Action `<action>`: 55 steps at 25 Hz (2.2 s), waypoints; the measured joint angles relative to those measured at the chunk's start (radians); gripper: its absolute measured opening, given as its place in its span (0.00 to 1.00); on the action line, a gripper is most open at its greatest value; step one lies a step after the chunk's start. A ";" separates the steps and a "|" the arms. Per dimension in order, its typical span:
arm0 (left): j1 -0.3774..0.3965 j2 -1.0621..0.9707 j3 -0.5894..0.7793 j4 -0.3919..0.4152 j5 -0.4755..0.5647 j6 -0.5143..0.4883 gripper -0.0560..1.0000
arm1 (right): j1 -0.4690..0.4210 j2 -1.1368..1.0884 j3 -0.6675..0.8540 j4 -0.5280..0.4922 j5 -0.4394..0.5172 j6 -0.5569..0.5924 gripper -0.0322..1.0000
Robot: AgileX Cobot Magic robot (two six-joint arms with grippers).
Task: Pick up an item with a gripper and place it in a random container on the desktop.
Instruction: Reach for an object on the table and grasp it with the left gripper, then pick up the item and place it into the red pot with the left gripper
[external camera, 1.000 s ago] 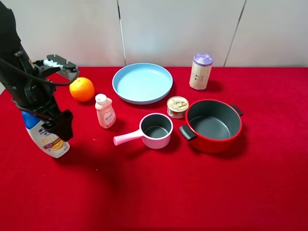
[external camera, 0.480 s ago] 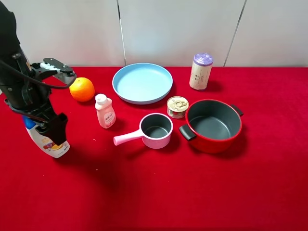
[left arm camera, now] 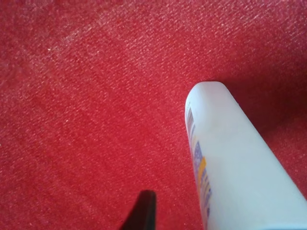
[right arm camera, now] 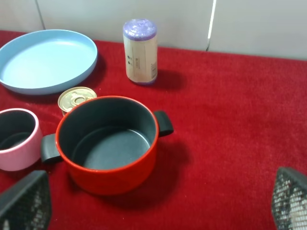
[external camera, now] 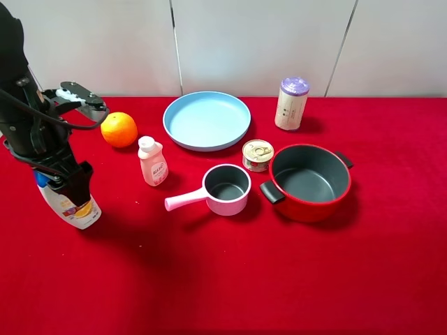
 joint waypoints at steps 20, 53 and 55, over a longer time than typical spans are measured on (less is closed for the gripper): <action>0.000 0.000 0.000 0.003 -0.006 -0.002 0.41 | 0.000 0.000 0.000 0.000 0.000 0.000 0.70; 0.000 0.000 -0.197 -0.031 0.100 -0.007 0.41 | 0.000 0.000 0.000 0.000 0.000 0.000 0.70; 0.000 0.000 -0.229 -0.065 0.113 -0.007 0.41 | 0.000 0.000 0.000 0.000 0.000 0.000 0.70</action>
